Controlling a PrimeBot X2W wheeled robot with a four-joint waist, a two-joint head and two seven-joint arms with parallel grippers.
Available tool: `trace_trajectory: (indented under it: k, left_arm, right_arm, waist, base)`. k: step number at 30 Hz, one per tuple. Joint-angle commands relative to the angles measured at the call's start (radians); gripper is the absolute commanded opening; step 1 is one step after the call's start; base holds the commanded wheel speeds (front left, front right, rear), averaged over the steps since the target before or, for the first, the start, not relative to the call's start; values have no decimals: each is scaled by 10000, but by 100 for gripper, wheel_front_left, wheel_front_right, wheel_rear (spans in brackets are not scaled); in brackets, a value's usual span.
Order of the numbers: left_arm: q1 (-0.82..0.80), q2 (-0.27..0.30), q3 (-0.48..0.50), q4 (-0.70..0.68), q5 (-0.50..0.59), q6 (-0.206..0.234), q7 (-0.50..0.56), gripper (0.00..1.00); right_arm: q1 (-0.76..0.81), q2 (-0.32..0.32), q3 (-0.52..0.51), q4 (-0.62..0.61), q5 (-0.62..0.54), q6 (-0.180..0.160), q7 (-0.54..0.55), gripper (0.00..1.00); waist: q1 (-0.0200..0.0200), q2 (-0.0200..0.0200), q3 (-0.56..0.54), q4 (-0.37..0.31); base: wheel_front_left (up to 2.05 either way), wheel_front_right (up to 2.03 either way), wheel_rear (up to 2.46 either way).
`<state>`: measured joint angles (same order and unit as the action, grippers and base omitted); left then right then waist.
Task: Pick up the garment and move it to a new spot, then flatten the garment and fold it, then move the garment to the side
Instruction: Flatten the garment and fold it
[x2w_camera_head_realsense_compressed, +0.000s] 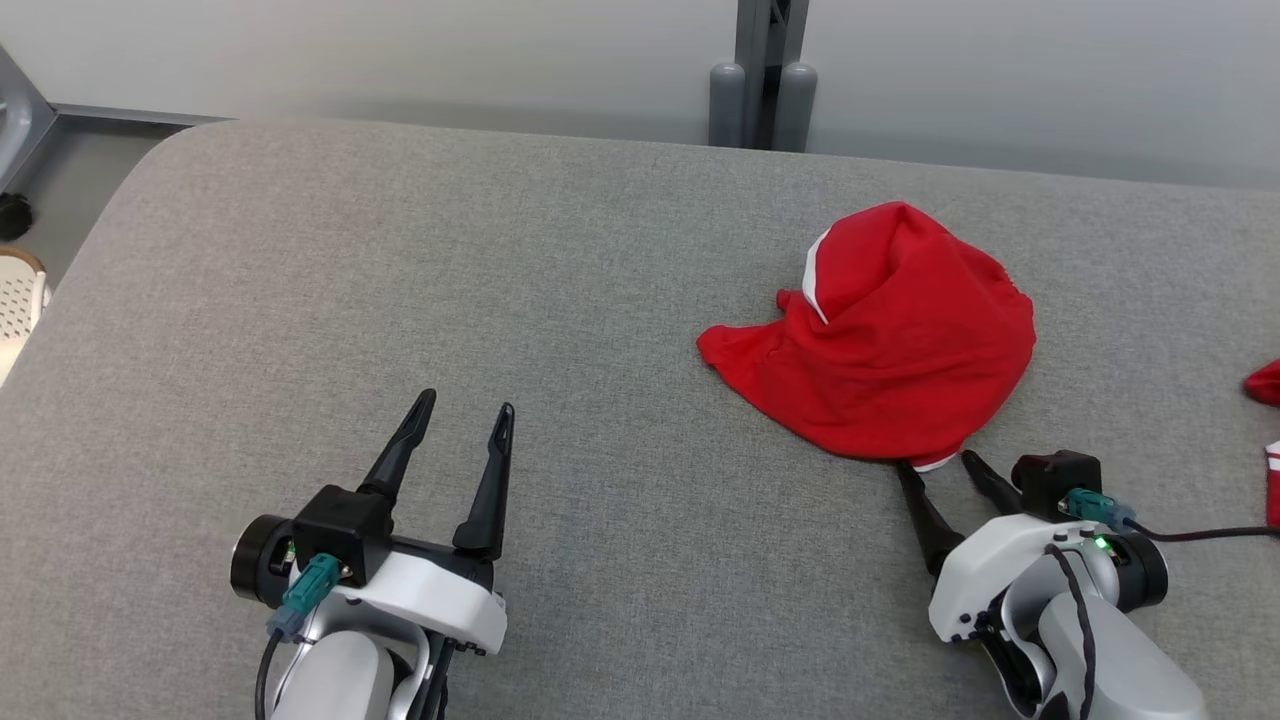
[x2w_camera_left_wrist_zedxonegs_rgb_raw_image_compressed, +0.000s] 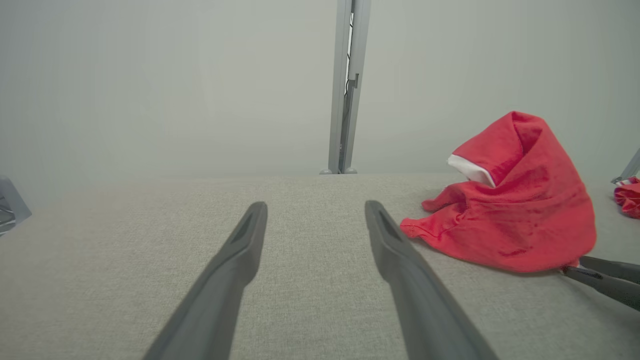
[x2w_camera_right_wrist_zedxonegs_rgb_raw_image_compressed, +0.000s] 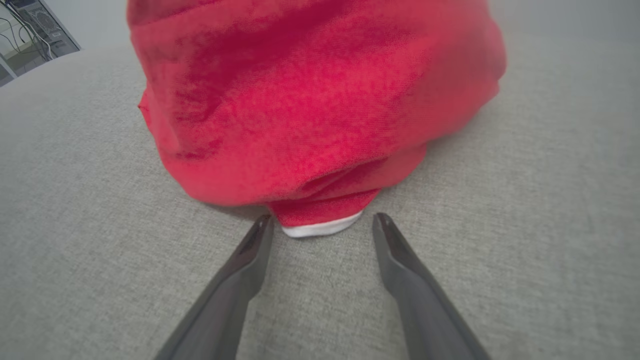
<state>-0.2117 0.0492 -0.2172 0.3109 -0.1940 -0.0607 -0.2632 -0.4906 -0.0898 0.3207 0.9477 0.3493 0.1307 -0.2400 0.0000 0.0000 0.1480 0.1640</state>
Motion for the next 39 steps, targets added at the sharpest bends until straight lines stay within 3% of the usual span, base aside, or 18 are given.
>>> trace_trajectory:
  k: [1,4,5,6,7,15,24,27,34,39]
  left_arm:
    - [-138,32,3,10,16,-11,-3,100]
    - [-177,32,-21,19,3,-8,-3,100]
    - [-189,34,-19,25,-7,3,-3,100]
    - [-205,32,-22,29,-14,11,-3,100]
    - [-215,34,-18,33,-23,21,-3,100]
    - [-133,34,-49,70,-116,74,-3,100]
    - [205,34,-259,151,-303,116,-3,100]
    - [252,34,-315,149,-342,132,-3,100]
    - [520,30,-363,158,-372,165,-3,100]
    - [605,35,-435,177,-419,136,-3,100]
  right_arm:
    - [-166,-10,-10,192,4,2,-112,100]
    - [-387,55,-1,623,159,2,-159,100]
    - [-443,48,-26,774,170,2,-159,33]
    - [-519,46,-46,932,194,2,-162,6]
    - [-562,66,-96,1037,281,2,-167,0]
    - [-983,-186,-535,861,242,2,-264,0]
    - [-1118,-815,-2303,-1841,-1745,2,-253,0]
    - [-1248,-813,-2345,-2432,-2147,2,-252,0]
    - [-1603,-544,-921,-4209,-2805,2,-253,0]
    - [-1641,-319,1171,-4056,-2622,0,-250,0]
  waist:
    - [0,0,73,83]
    - [0,0,94,140]
    - [0,0,95,149]
    - [0,0,92,151]
    - [0,0,83,145]
    - [0,0,-189,-53]
    - [0,0,-901,-27]
    - [0,0,-1019,55]
    - [0,0,-1337,449]
    - [0,0,-1442,807]
  base:
    - [0,0,0]
    - [0,0,0]
    - [0,0,0]
    - [0,0,0]
    - [0,0,0]
    - [0,0,0]
    - [0,0,0]
    - [0,0,0]
    - [0,0,0]
    - [0,0,0]
